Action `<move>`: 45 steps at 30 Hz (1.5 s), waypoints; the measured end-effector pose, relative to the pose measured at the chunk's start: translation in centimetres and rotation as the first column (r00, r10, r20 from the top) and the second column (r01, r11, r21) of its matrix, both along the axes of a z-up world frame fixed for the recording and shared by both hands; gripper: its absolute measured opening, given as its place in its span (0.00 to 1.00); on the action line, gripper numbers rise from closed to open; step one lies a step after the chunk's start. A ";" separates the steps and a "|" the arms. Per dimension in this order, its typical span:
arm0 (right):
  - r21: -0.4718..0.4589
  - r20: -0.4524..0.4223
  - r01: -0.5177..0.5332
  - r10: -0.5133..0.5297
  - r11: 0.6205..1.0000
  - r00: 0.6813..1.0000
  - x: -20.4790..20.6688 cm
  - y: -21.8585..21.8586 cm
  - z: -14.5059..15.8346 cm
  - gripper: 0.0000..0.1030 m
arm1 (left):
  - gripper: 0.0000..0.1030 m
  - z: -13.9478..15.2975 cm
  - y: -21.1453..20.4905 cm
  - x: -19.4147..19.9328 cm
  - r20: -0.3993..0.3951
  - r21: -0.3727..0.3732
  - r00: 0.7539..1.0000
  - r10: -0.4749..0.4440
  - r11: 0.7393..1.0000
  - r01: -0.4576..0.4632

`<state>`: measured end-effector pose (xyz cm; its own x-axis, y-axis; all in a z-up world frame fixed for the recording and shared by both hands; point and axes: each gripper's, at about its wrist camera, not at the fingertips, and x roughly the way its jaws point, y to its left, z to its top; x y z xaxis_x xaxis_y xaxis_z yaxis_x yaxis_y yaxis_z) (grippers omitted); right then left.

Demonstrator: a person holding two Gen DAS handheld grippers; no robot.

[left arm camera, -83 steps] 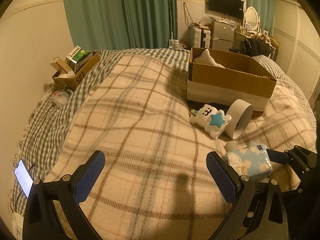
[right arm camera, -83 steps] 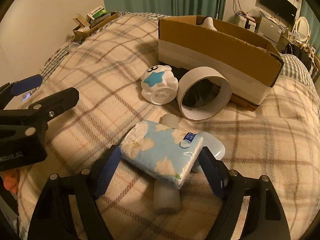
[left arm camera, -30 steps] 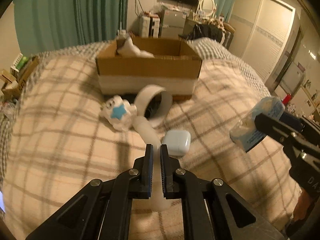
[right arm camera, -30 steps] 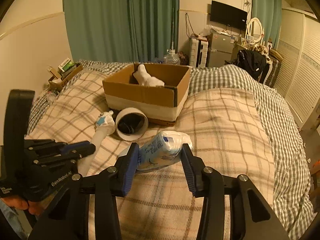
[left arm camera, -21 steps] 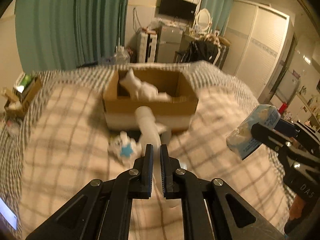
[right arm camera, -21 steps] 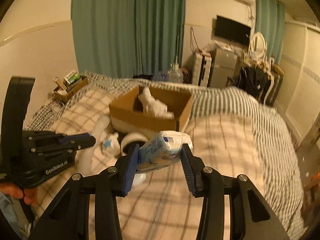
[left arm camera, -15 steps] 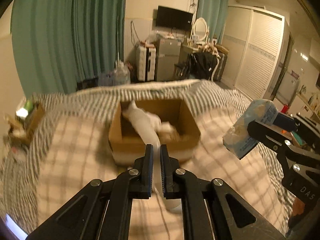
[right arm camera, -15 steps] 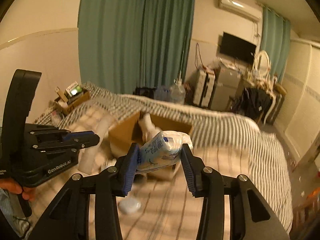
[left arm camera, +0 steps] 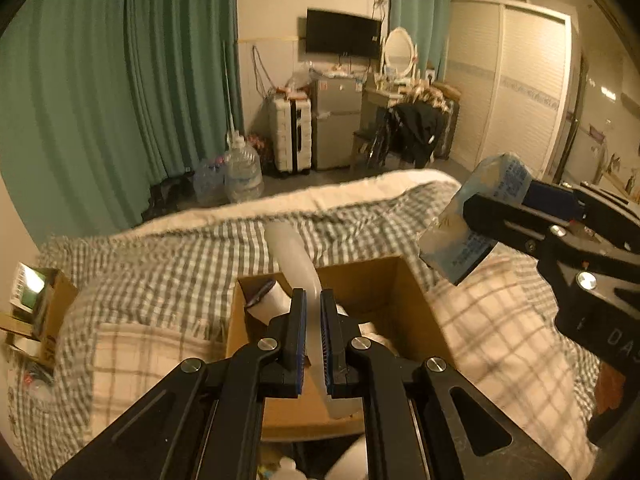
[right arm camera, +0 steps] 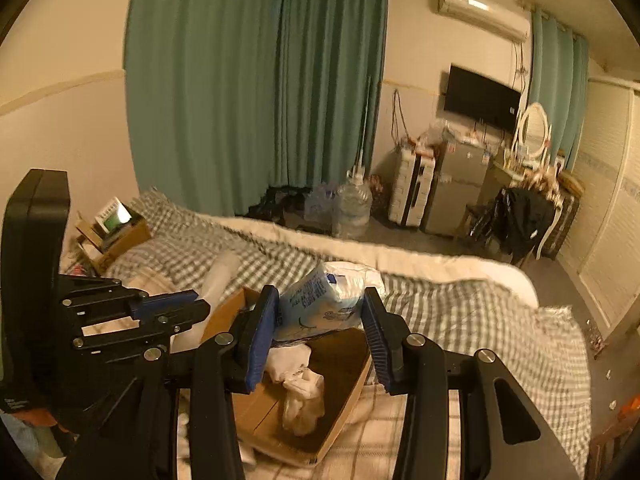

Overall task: Organize objects
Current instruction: 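Lower the tissue pack and tube into the box and open both grippers, then grasp the pale blue earbud case with the right gripper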

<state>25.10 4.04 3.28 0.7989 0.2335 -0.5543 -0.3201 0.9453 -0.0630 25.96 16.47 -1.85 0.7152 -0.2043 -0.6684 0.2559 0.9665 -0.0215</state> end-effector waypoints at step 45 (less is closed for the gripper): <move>0.032 0.042 0.060 -0.061 0.998 0.997 -18.8 -1.0 -1.1 0.87 | 1.00 0.2 7.1 -18.5 0.154 -0.035 0.945 0.289 0.957 -0.287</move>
<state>6.27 3.03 2.17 0.8349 0.2008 -0.5125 -0.2601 0.9645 -0.0458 7.47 23.59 -1.66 0.8399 0.0186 -0.5424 -0.0319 0.9994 -0.0151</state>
